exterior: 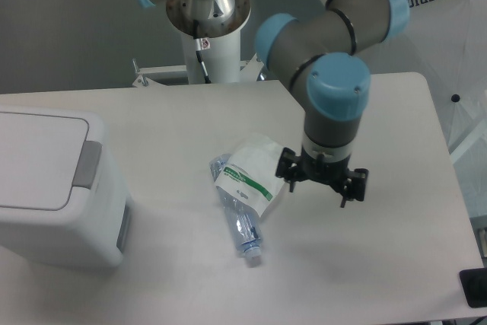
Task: Open the trash can
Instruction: 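Move the open gripper across the table toward the white trash can, then lower the gripper onto the lid edge of the white trash can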
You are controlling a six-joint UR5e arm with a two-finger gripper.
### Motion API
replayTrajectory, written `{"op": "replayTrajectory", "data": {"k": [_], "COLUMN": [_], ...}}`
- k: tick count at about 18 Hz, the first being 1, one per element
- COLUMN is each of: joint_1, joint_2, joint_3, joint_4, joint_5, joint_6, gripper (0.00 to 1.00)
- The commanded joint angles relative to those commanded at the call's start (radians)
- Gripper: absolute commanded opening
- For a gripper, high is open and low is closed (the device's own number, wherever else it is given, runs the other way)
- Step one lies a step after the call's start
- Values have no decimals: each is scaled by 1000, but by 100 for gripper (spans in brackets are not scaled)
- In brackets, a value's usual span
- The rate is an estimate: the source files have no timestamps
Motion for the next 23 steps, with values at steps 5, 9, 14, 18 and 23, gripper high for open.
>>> {"op": "replayTrajectory", "data": {"k": [5, 9, 14, 18, 23], "joint_1": [-49, -135, -180, -209, -238], "joint_2": [98, 123, 130, 164, 192], "joint_3": [6, 12, 2, -15, -54], "joint_4": [3, 57, 136, 138, 138], "joint_5": [-123, -180, -252, -278, -276], "joint_6": [-118, -267, -284, -368, -483], "gripper": [100, 100, 100, 100, 100]}}
